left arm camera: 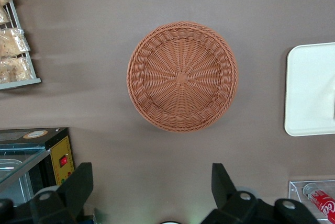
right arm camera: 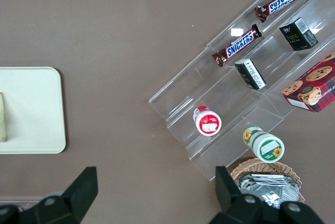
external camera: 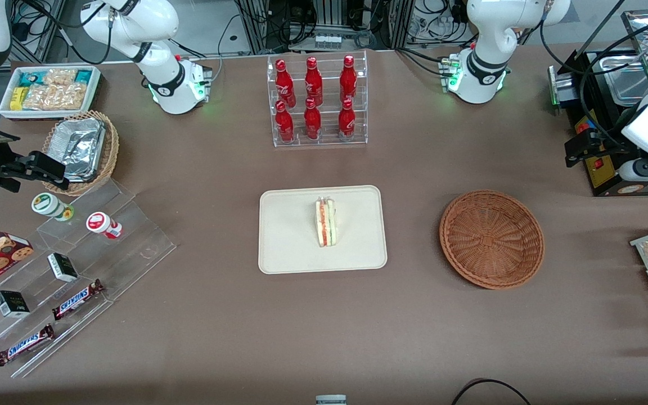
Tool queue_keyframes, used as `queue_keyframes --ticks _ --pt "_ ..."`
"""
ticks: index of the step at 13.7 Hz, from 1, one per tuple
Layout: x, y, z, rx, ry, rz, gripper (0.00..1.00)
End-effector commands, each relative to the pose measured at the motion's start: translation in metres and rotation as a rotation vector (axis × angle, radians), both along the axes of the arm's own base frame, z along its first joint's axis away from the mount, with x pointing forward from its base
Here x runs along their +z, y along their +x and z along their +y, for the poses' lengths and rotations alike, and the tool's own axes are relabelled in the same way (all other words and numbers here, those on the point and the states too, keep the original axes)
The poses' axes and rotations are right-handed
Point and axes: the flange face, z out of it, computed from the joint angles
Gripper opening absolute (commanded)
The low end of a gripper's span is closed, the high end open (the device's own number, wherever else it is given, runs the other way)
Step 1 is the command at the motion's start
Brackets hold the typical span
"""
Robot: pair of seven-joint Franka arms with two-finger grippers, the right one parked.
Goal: Place sandwich from basket to tray
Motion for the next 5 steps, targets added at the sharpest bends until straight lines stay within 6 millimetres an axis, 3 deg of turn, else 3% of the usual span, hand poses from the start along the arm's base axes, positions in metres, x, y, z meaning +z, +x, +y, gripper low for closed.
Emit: queue_keyframes --ticks 1,5 --pt "0.0097 -0.0045 0.0066 0.014 -0.019 -0.013 1.0" --pt "0.0079 -0.0037 0.0081 0.018 -0.02 -0.008 1.0"
